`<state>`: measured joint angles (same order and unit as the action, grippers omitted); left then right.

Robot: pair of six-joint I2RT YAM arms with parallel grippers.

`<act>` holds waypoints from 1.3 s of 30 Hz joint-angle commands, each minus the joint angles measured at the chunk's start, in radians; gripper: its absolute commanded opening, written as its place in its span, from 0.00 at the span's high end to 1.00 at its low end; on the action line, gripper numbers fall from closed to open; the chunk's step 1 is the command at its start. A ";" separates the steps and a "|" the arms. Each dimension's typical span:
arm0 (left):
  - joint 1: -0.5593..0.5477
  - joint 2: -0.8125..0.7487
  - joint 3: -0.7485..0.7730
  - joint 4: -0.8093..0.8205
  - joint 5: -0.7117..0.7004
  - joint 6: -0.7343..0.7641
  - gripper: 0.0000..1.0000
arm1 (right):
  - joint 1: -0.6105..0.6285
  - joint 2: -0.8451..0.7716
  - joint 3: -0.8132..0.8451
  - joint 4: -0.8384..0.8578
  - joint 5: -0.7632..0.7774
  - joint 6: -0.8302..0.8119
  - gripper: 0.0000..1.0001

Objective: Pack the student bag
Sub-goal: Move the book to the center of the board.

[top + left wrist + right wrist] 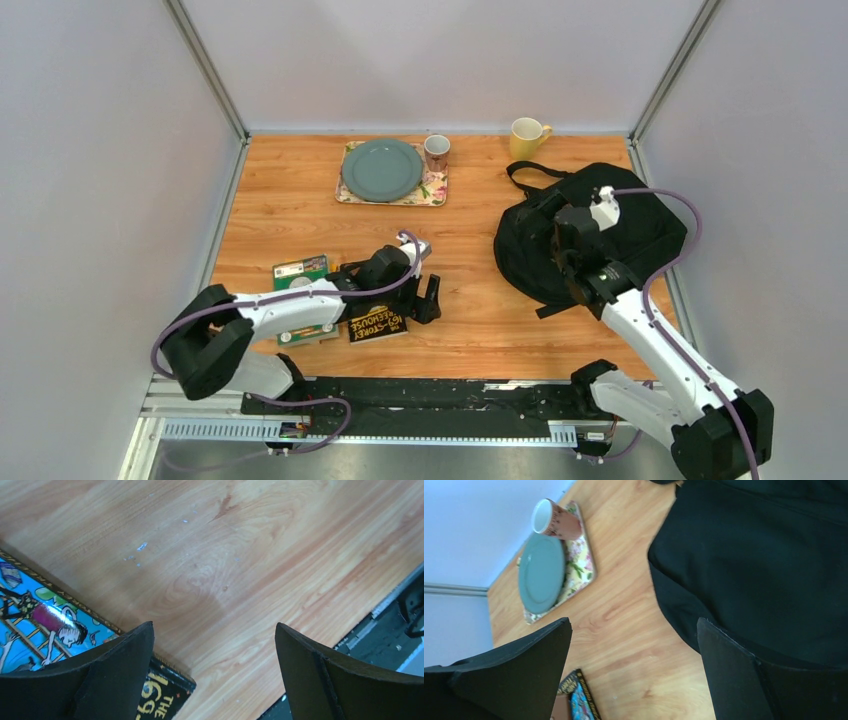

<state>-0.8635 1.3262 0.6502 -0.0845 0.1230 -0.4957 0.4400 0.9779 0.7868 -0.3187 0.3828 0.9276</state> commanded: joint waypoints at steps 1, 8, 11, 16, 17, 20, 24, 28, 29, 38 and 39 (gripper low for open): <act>-0.005 0.080 0.016 0.121 -0.010 -0.072 0.03 | -0.017 -0.059 -0.046 -0.098 0.016 0.004 0.00; -0.005 0.168 -0.029 0.065 -0.114 -0.101 0.03 | -0.157 -0.039 -0.116 -0.140 -0.102 0.051 0.00; -0.002 0.157 -0.075 0.025 -0.196 -0.121 0.02 | -0.219 -0.016 -0.165 -0.125 -0.232 0.085 0.00; 0.026 0.117 -0.145 -0.024 -0.252 -0.119 0.02 | -0.219 0.001 -0.264 0.001 -0.433 0.244 0.00; 0.043 0.102 -0.165 -0.030 -0.259 -0.112 0.02 | -0.213 0.005 -0.285 0.012 -0.450 0.267 0.00; 0.058 0.064 -0.201 -0.028 -0.267 -0.084 0.02 | -0.208 -0.004 -0.314 -0.002 -0.432 0.335 0.00; 0.064 0.031 -0.201 -0.052 -0.287 -0.053 0.02 | -0.198 -0.085 -0.360 -0.045 -0.328 0.467 0.00; 0.064 -0.002 -0.195 -0.037 -0.250 -0.021 0.02 | -0.182 -0.180 -0.376 -0.098 -0.288 0.598 0.00; 0.063 -0.008 -0.193 -0.034 -0.244 -0.015 0.02 | -0.179 -0.202 -0.371 -0.100 -0.294 0.600 0.00; 0.063 -0.059 -0.120 -0.032 -0.204 0.020 0.01 | -0.110 -0.329 -0.322 -0.293 -0.258 0.797 0.00; 0.063 -0.062 -0.110 -0.031 -0.201 0.020 0.01 | -0.110 -0.321 -0.320 -0.296 -0.265 0.813 0.00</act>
<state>-0.8089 1.2850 0.5003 -0.0315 -0.0895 -0.5064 0.3176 0.6491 0.4198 -0.5274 0.0929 1.6093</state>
